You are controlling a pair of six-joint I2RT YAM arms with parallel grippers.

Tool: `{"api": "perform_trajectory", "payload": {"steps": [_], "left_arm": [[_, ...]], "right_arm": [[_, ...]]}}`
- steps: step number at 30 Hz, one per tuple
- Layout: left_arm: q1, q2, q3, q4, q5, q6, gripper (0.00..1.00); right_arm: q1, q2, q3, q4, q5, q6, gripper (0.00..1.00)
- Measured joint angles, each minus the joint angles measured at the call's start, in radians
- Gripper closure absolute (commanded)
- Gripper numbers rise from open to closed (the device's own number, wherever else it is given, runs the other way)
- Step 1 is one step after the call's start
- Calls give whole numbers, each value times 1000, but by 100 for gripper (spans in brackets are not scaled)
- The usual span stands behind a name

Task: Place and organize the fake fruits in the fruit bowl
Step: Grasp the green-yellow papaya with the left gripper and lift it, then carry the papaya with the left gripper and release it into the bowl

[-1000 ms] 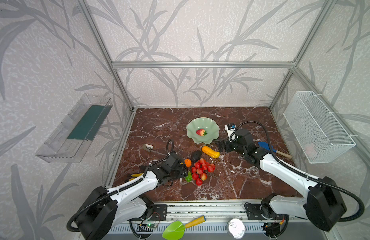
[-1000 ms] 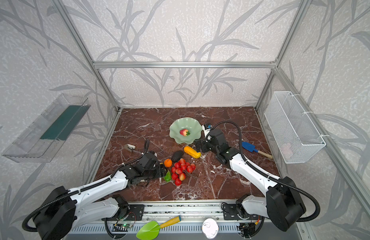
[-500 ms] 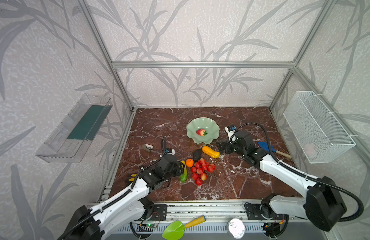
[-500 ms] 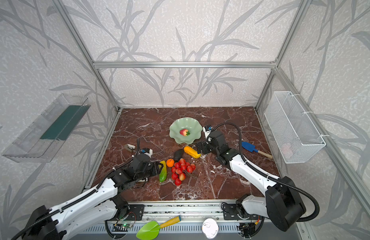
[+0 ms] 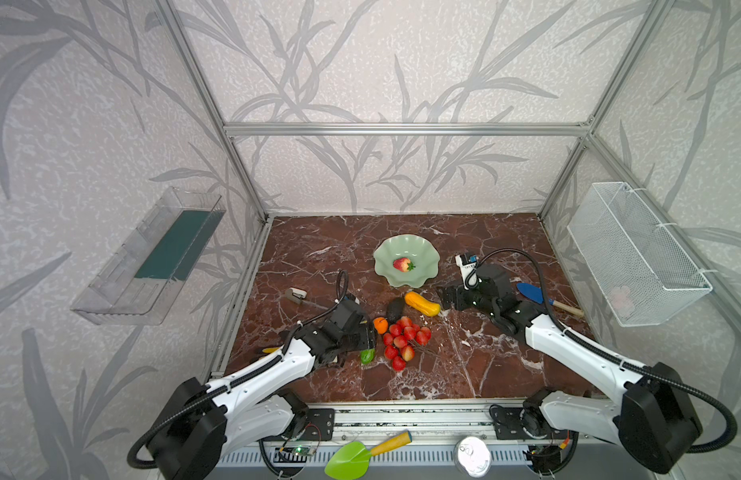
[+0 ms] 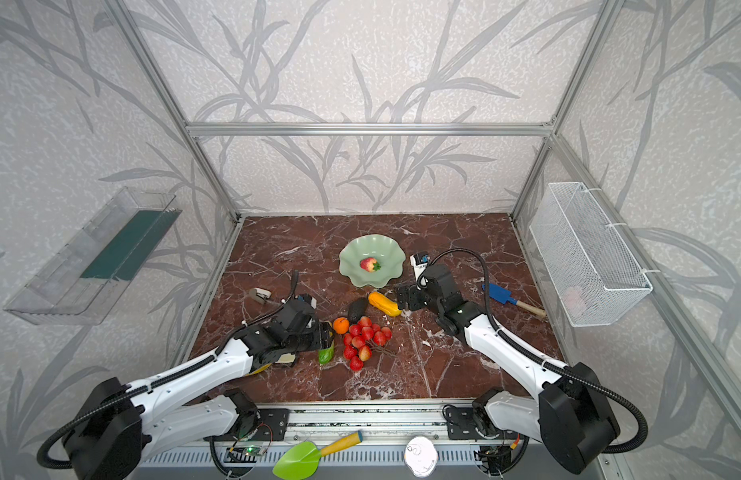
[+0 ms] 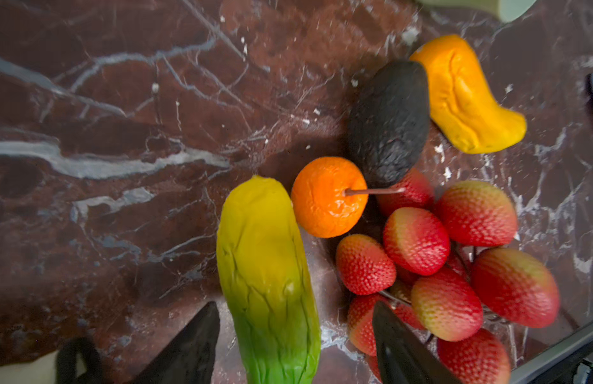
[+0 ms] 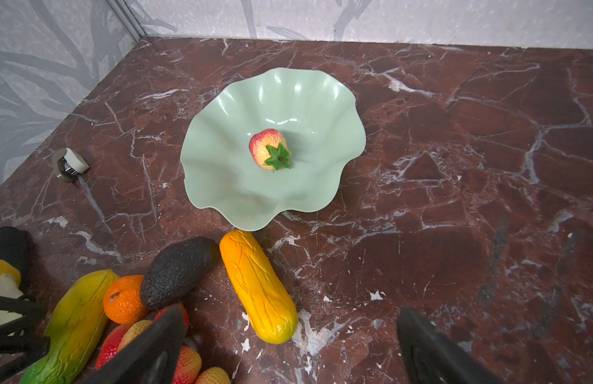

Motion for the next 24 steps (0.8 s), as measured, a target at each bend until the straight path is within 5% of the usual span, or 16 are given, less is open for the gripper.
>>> {"api": "perform_trajectory", "payload": {"steps": [11, 24], "left_arm": [[0, 60, -43, 39, -2, 0, 53], [29, -87, 86, -4, -72, 140, 57]], "right_arm": [[-2, -14, -9, -11, 3, 1, 1], [-4, -32, -17, -17, 3, 0, 1]]}}
